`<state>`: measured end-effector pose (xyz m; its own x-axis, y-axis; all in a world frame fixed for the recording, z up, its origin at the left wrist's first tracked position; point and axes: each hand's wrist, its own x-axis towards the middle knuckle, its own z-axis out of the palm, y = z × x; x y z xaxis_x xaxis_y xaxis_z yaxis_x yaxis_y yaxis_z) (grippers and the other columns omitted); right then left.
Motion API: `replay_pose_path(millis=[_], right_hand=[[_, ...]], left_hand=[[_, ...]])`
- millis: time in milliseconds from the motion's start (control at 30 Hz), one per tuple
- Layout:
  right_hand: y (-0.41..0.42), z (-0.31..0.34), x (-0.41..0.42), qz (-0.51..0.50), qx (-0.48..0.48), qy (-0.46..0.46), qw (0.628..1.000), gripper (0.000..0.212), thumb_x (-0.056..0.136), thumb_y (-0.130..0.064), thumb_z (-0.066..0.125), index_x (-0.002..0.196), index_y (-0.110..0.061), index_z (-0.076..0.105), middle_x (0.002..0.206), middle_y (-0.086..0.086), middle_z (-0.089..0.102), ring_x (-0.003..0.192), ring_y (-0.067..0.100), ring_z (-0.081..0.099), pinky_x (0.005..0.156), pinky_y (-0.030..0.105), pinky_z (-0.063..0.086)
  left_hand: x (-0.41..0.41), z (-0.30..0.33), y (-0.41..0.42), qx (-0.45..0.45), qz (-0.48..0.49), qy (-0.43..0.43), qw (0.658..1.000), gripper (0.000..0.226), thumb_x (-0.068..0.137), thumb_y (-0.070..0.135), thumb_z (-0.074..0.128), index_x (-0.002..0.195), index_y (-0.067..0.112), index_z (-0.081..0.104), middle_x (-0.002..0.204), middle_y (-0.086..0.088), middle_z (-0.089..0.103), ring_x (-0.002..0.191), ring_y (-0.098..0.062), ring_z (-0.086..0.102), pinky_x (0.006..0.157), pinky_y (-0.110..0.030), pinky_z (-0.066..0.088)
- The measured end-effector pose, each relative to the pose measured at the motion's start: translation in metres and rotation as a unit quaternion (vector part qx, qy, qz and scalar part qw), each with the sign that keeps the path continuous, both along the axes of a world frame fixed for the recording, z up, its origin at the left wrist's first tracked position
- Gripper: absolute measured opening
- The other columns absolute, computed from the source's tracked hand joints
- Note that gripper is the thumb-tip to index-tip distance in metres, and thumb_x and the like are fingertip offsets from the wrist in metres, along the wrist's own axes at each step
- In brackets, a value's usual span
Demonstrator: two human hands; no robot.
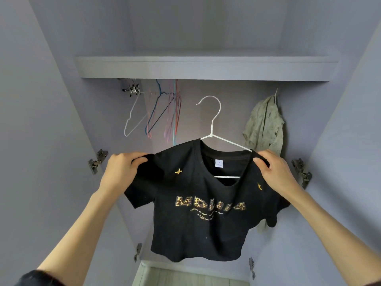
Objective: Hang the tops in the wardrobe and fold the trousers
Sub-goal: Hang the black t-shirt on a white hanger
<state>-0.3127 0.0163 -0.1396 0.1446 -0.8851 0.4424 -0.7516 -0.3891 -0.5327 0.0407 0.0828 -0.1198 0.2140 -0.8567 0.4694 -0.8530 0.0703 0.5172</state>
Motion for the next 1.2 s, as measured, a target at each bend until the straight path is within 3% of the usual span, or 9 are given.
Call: replay_pose_path(millis=[100, 233, 400, 567, 667, 800, 900, 1033, 1200], right_hand=[[-0.005, -0.001, -0.005, -0.009, 0.019, -0.004, 1.0, 0.017, 0.095, -0.011, 0.051, 0.102, 0.002, 0.06, 0.093, 0.008, 0.059, 0.089, 0.025, 0.054, 0.077, 0.028, 0.036], [-0.009, -0.006, -0.019, -0.038, 0.058, -0.025, 0.997, 0.02, 0.096, -0.014, 0.049, 0.105, 0.0, 0.06, 0.097, 0.009, 0.059, 0.098, 0.03, 0.055, 0.094, 0.046, 0.04], [-0.009, -0.008, -0.036, -0.062, 0.083, -0.045, 0.994, 0.024, 0.096, -0.019, 0.048, 0.109, -0.001, 0.059, 0.104, 0.014, 0.06, 0.101, 0.031, 0.055, 0.09, 0.042, 0.042], [-0.006, -0.005, -0.019, -0.029, 0.023, -0.035, 0.999, 0.02, 0.094, -0.012, 0.054, 0.103, 0.003, 0.063, 0.09, 0.003, 0.056, 0.089, 0.023, 0.054, 0.087, 0.036, 0.039], [-0.003, -0.001, -0.011, 0.01, 0.004, -0.045, 0.999, 0.017, 0.092, -0.011, 0.056, 0.1, 0.001, 0.066, 0.084, -0.002, 0.056, 0.083, 0.017, 0.052, 0.083, 0.029, 0.038], [0.001, 0.003, -0.019, 0.045, 0.053, -0.088, 0.994, 0.016, 0.092, -0.011, 0.058, 0.097, -0.001, 0.069, 0.082, 0.007, 0.063, 0.08, 0.022, 0.056, 0.068, 0.01, 0.037], [0.004, 0.003, -0.025, 0.058, 0.07, -0.081, 0.993, 0.023, 0.09, -0.017, 0.062, 0.111, -0.012, 0.069, 0.095, -0.007, 0.063, 0.093, 0.007, 0.055, 0.078, -0.001, 0.036], [0.003, 0.008, -0.016, 0.118, 0.068, -0.002, 0.991, 0.027, 0.089, -0.02, 0.062, 0.116, -0.017, 0.066, 0.1, -0.011, 0.062, 0.098, 0.004, 0.052, 0.084, 0.004, 0.035], [-0.005, 0.006, 0.0, 0.14, 0.167, -0.026, 0.975, 0.012, 0.094, -0.016, 0.055, 0.093, -0.013, 0.066, 0.075, -0.01, 0.059, 0.066, 0.002, 0.053, 0.065, 0.009, 0.043]], left_hand=[[-0.003, -0.002, 0.0, 0.0, -0.019, -0.017, 1.0, 0.02, 0.093, 0.008, 0.057, 0.104, 0.012, 0.073, 0.092, -0.002, 0.074, 0.088, -0.024, 0.067, 0.075, -0.018, 0.042], [-0.014, -0.005, -0.003, -0.018, 0.036, 0.111, 0.993, 0.021, 0.094, 0.009, 0.053, 0.104, 0.003, 0.07, 0.097, -0.008, 0.071, 0.091, -0.022, 0.06, 0.071, -0.01, 0.032], [-0.001, -0.013, -0.006, 0.012, 0.117, 0.107, 0.987, 0.029, 0.095, 0.006, 0.045, 0.115, 0.008, 0.066, 0.109, -0.012, 0.068, 0.102, -0.031, 0.059, 0.081, -0.024, 0.037], [-0.035, -0.001, -0.014, -0.046, -0.049, -0.059, 0.996, 0.037, 0.096, 0.013, 0.05, 0.132, 0.014, 0.053, 0.126, -0.008, 0.06, 0.121, -0.031, 0.049, 0.101, -0.051, 0.038], [-0.061, -0.006, -0.025, -0.036, -0.086, -0.125, 0.988, 0.026, 0.094, 0.01, 0.054, 0.117, 0.012, 0.066, 0.102, -0.009, 0.068, 0.104, -0.031, 0.055, 0.088, -0.043, 0.04], [-0.073, -0.022, -0.029, -0.022, -0.081, -0.082, 0.993, 0.021, 0.094, 0.001, 0.049, 0.105, 0.003, 0.066, 0.097, -0.012, 0.064, 0.093, -0.029, 0.056, 0.076, -0.029, 0.039], [-0.077, -0.031, -0.031, -0.028, -0.086, -0.07, 0.993, 0.018, 0.092, -0.005, 0.05, 0.097, 0.0, 0.065, 0.089, -0.013, 0.061, 0.084, -0.029, 0.056, 0.073, -0.028, 0.036], [-0.091, -0.036, -0.035, -0.038, -0.1, -0.054, 0.993, 0.017, 0.091, -0.006, 0.051, 0.094, 0.0, 0.067, 0.087, -0.01, 0.062, 0.081, -0.02, 0.052, 0.073, -0.027, 0.036], [-0.101, -0.049, -0.046, -0.022, -0.102, -0.022, 0.994, 0.019, 0.093, -0.002, 0.05, 0.099, 0.001, 0.068, 0.091, -0.01, 0.063, 0.084, -0.017, 0.051, 0.076, -0.022, 0.035]])
